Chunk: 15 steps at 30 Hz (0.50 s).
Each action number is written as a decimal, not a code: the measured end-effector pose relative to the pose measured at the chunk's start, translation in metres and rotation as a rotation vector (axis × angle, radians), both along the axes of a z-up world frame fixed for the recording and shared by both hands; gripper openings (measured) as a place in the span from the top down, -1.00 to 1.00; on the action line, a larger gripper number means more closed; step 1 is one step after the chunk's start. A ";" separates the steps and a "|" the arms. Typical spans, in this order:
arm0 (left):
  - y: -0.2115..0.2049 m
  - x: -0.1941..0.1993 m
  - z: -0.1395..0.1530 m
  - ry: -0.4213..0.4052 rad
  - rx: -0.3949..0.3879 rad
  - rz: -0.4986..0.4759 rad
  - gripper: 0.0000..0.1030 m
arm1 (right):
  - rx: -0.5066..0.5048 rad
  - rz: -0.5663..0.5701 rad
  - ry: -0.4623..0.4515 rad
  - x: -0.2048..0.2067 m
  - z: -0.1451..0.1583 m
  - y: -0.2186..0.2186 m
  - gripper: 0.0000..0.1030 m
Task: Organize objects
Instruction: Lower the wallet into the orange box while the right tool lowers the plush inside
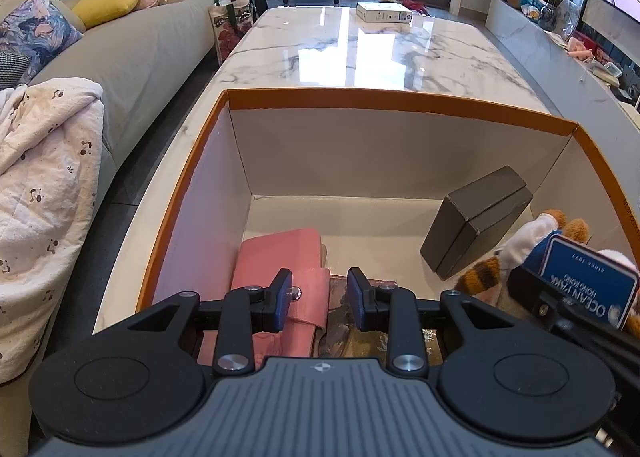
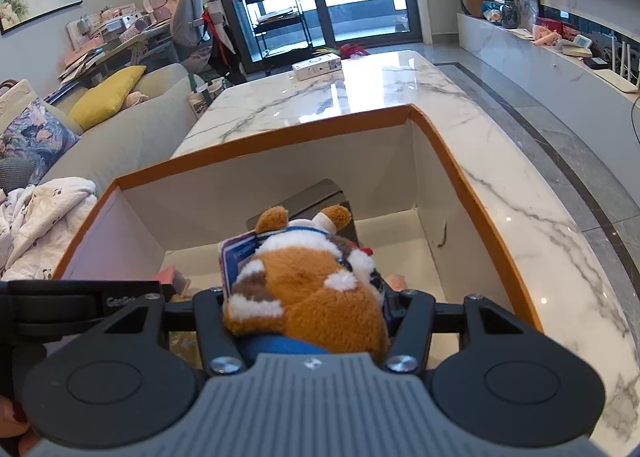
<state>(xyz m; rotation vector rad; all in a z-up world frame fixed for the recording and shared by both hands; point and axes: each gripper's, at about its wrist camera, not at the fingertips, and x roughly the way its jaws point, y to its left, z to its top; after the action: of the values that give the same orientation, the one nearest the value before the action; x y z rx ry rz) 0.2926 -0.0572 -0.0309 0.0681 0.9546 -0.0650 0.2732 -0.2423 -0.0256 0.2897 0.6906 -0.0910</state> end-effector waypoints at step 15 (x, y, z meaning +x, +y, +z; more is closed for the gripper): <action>-0.003 -0.002 0.000 -0.009 0.016 -0.012 0.02 | -0.086 0.017 0.016 0.006 -0.005 0.001 -0.13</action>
<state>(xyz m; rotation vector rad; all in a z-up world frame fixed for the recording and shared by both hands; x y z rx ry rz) 0.2903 -0.0607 -0.0308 0.0887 0.9457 -0.0686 0.2792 -0.2415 -0.0307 0.2004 0.7027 -0.1068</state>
